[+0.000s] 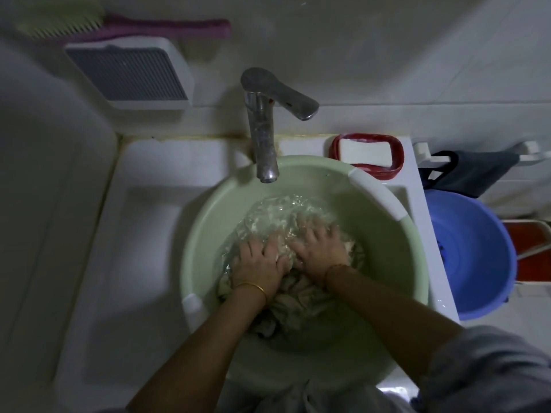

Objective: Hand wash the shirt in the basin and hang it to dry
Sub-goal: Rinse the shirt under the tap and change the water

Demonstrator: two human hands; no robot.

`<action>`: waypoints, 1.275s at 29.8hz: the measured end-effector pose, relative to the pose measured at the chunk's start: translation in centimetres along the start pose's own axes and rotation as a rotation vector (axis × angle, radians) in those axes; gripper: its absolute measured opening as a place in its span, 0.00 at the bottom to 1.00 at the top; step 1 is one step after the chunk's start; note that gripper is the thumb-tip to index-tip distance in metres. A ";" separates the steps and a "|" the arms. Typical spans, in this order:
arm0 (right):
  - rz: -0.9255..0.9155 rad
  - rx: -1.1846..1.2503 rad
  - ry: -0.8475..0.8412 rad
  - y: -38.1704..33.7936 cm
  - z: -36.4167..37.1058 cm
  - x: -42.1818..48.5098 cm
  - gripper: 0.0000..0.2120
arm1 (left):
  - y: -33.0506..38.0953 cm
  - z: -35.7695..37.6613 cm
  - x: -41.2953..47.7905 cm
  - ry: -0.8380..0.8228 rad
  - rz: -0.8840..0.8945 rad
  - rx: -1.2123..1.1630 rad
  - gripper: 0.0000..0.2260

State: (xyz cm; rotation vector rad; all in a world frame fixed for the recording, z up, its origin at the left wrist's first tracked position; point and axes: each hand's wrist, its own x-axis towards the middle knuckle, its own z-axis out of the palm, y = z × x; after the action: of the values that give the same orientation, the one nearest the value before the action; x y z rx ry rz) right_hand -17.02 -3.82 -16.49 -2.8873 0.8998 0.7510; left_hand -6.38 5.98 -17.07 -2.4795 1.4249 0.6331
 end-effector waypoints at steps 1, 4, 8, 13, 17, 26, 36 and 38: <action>0.045 0.025 0.014 0.4 0.1 0.0 0.27 | -0.1 0.1 0.0 0.003 0.005 -0.021 0.29; 0.320 0.239 0.086 -0.6 -0.3 0.2 0.28 | 0.0 -1.6 0.4 0.064 -0.130 -0.548 0.24; 0.428 0.990 0.119 -2.6 -2.4 0.1 0.15 | -0.4 -3.2 2.2 0.140 -0.412 -1.471 0.18; 0.312 0.939 0.352 -4.0 -7.1 -5.2 0.16 | 0.0 -5.7 1.1 -0.305 -0.477 -1.933 0.24; 0.305 0.810 0.418 -3.5 -9.7 -4.4 0.18 | 1.8 -5.3 -1.0 -0.371 -0.352 -1.715 0.19; 0.362 0.711 -0.085 3.0 -8.5 -0.8 0.20 | -0.6 -6.5 1.2 0.005 -0.286 -1.070 0.10; 0.173 0.528 -0.157 -0.7 -6.8 -4.9 0.20 | -0.7 -4.0 0.4 -0.003 0.064 -0.285 0.27; 0.135 0.473 -0.330 -2.1 -5.1 -4.8 0.28 | -1.2 -4.8 0.9 0.034 0.045 -0.478 0.17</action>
State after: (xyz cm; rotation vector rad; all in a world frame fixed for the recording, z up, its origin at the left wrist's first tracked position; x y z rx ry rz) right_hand -17.11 -0.36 -10.05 -2.2348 1.0622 0.8532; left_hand -3.71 4.06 -13.26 -2.8243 1.4851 1.0525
